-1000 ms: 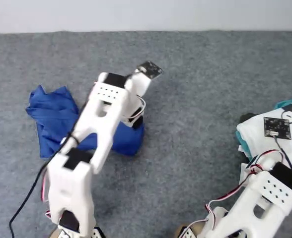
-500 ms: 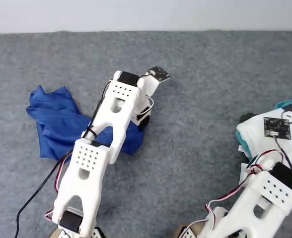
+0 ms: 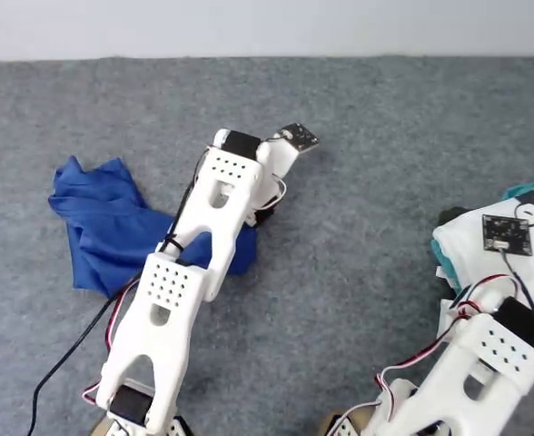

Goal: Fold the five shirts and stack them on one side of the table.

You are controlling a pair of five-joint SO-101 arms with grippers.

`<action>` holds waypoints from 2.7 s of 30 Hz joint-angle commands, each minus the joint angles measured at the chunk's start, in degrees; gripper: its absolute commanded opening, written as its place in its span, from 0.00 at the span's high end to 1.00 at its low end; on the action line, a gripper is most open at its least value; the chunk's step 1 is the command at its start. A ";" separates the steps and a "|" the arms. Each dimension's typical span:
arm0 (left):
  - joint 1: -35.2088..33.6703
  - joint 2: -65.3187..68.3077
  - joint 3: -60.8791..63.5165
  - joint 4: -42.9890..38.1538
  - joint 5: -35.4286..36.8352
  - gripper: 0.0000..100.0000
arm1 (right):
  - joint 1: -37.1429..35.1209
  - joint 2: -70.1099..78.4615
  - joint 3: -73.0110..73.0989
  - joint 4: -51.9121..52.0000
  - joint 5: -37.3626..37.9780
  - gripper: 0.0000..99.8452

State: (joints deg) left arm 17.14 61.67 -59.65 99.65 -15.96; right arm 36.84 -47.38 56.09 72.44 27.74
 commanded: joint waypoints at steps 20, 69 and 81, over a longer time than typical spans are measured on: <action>-9.85 -62.24 2.42 0.97 3.34 0.99 | -0.66 -0.75 -0.09 -1.19 0.35 0.71; -16.26 -99.34 56.31 -4.04 -10.11 0.99 | -43.38 0.31 1.58 -8.75 -1.85 0.71; -16.35 -102.15 61.76 -4.13 -10.20 0.99 | -55.34 27.03 -10.73 -9.36 -2.20 0.71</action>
State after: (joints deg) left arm 1.14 -39.43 2.15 96.66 -25.71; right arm -17.05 -26.55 50.55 63.30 26.51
